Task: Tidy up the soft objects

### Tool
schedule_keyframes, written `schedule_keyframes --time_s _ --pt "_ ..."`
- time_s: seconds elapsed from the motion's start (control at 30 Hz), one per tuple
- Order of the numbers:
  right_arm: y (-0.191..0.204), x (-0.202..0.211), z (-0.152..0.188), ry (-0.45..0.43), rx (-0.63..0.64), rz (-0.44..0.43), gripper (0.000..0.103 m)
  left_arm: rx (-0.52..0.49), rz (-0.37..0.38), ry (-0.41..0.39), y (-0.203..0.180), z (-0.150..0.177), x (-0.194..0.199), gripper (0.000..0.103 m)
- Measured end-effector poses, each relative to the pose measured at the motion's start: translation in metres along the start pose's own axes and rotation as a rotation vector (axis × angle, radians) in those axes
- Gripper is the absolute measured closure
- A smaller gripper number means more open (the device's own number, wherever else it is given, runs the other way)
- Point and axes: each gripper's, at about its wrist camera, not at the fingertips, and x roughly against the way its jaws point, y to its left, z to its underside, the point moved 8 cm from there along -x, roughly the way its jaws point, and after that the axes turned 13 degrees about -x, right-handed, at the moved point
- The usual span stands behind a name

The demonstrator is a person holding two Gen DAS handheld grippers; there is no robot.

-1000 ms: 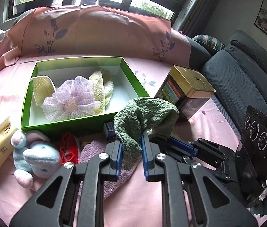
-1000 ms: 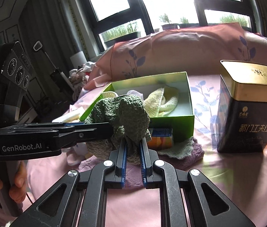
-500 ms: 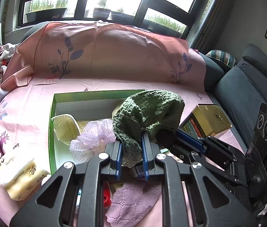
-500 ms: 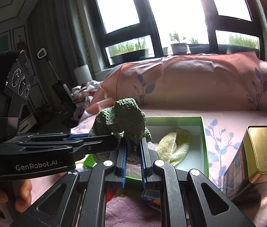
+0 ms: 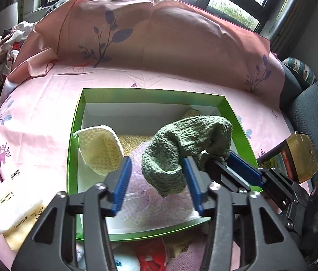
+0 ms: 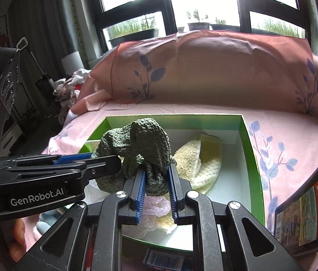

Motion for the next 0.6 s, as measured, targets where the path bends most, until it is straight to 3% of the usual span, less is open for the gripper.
schedule_keyframes --time_s 0.07,0.23,0.3,0.4,0.6 --pt "-0.004 0.003 0.001 -0.003 -0.007 0.008 0.053 0.010 -0.004 -0.006 0.003 0.003 0.002 0.030" --pt "-0.012 0.020 0.004 -0.014 -0.004 0.043 0.052 -0.005 -0.046 0.014 0.003 0.012 0.014 0.021" --pt "-0.016 0.030 0.007 -0.017 -0.008 0.070 0.041 -0.017 -0.064 0.016 0.002 0.017 0.021 0.014" --pt "-0.022 0.046 0.013 -0.020 -0.030 0.094 0.033 -0.029 -0.082 0.014 -0.002 0.027 0.033 0.001" --pt "-0.030 0.075 0.031 0.000 -0.055 0.119 0.031 -0.044 -0.114 0.012 -0.012 0.047 0.057 0.001"
